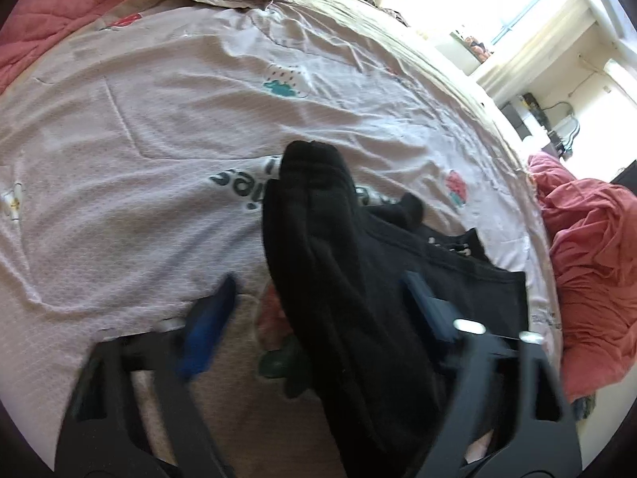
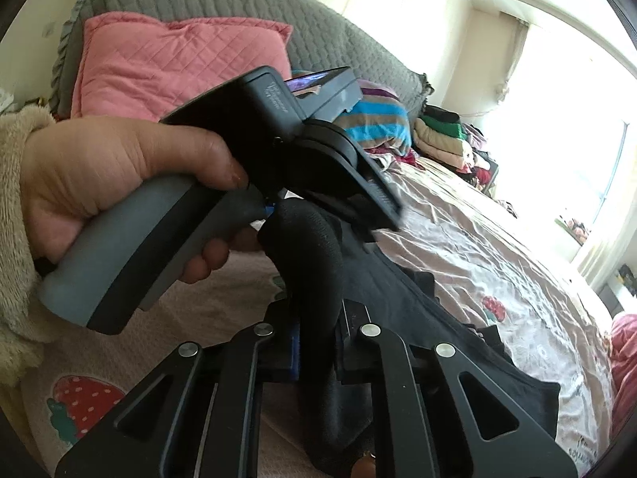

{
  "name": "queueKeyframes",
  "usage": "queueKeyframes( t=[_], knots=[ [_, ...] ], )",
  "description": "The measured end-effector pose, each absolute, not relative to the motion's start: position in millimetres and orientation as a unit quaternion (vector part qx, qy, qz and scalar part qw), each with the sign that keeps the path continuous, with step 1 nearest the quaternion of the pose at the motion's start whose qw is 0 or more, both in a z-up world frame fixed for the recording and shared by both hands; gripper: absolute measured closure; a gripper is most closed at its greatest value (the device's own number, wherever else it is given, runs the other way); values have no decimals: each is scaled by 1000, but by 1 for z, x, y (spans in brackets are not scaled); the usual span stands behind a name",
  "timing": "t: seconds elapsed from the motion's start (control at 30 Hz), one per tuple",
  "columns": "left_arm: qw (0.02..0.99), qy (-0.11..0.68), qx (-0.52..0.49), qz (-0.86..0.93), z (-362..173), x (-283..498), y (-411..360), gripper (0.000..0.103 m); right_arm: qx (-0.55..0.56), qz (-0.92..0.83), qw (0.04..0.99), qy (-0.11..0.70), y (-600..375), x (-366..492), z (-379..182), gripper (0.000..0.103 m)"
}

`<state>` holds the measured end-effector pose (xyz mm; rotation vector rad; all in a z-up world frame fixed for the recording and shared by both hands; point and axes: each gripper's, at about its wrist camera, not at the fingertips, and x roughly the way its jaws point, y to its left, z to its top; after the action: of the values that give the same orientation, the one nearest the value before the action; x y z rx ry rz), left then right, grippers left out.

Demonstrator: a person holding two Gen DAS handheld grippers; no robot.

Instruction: Fold small clothes

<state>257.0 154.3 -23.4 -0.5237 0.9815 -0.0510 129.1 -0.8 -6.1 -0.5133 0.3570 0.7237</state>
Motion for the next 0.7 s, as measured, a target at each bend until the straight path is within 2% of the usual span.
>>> queueKeyframes(
  t=[0.03,0.07,0.17,0.7],
  knots=[
    [849,464,-252,-28,-22,258,152,63,-240,348,889,176,-3,131,-4,93],
    [849,462,-253,-30,-20,258,151,72,-231,348,891,180,-6,128,-3,93],
    [854,458,-242,-38,-12,258,140,89,-211,344,896,185,-13,131,1,93],
    [888,427,-161,-62,51,251,74,89,-139,308,927,161,-69,120,26,94]
  ],
)
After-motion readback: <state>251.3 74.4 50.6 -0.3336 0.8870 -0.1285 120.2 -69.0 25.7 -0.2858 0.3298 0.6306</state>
